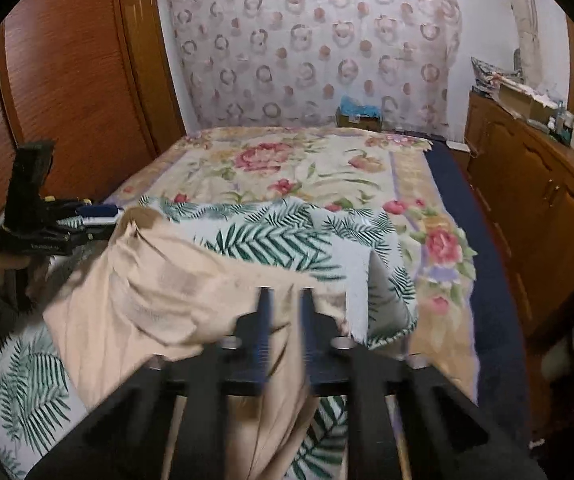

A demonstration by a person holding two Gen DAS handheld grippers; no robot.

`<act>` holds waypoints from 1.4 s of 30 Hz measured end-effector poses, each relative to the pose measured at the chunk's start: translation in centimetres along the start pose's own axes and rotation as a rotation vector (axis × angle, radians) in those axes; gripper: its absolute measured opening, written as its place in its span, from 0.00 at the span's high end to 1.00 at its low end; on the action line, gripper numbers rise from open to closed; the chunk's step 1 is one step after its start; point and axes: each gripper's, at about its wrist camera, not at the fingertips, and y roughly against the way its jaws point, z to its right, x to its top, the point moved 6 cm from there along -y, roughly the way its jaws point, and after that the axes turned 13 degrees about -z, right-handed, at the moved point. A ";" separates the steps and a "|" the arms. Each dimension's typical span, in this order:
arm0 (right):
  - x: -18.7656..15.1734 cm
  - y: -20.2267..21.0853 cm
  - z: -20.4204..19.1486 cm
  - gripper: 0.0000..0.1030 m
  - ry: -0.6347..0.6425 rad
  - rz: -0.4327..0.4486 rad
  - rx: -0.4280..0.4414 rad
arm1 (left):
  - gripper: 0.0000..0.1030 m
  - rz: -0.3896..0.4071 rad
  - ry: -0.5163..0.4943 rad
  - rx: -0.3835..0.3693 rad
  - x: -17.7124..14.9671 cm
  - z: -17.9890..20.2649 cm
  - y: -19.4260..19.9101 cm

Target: Fold small clothes

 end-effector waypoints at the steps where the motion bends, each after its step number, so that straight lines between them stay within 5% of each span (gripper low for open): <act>1: 0.2 0.1 0.4 0.98 -0.017 0.014 0.011 | 0.35 0.002 0.003 0.020 0.0 -0.3 -0.1; 4: -0.1 0.1 1.5 1.00 -0.065 0.039 -0.013 | 0.35 0.002 0.013 0.052 -0.2 -1.0 -0.1; 8: -0.3 -0.6 3.7 1.00 -0.156 0.013 -0.155 | 0.35 0.006 0.029 0.055 -0.7 -1.7 0.4; 15: -1.0 0.3 3.8 0.97 -0.167 -0.012 -0.178 | 0.35 0.019 0.014 -0.005 -1.4 -0.2 1.9; 18: -1.3 1.1 2.8 0.66 -0.155 -0.018 -0.199 | 0.35 0.008 0.008 -0.023 -1.2 0.4 1.4; 20: -1.5 1.2 2.0 0.30 -0.155 -0.032 -0.196 | 0.35 -0.004 0.006 -0.025 -0.8 0.7 0.7; 21: -1.6 1.0 1.6 0.29 -0.160 -0.041 -0.181 | 0.35 -0.017 0.006 -0.025 -0.6 0.7 0.2; 36: -2.7 -1.1 1.8 0.27 -0.185 -0.164 -0.018 | 0.41 -0.072 0.018 -0.101 -1.1 1.4 -1.6; 42: -2.0 -1.8 1.3 0.43 -0.139 -0.170 -0.006 | 0.46 -0.069 0.023 -0.125 -1.1 1.7 -1.8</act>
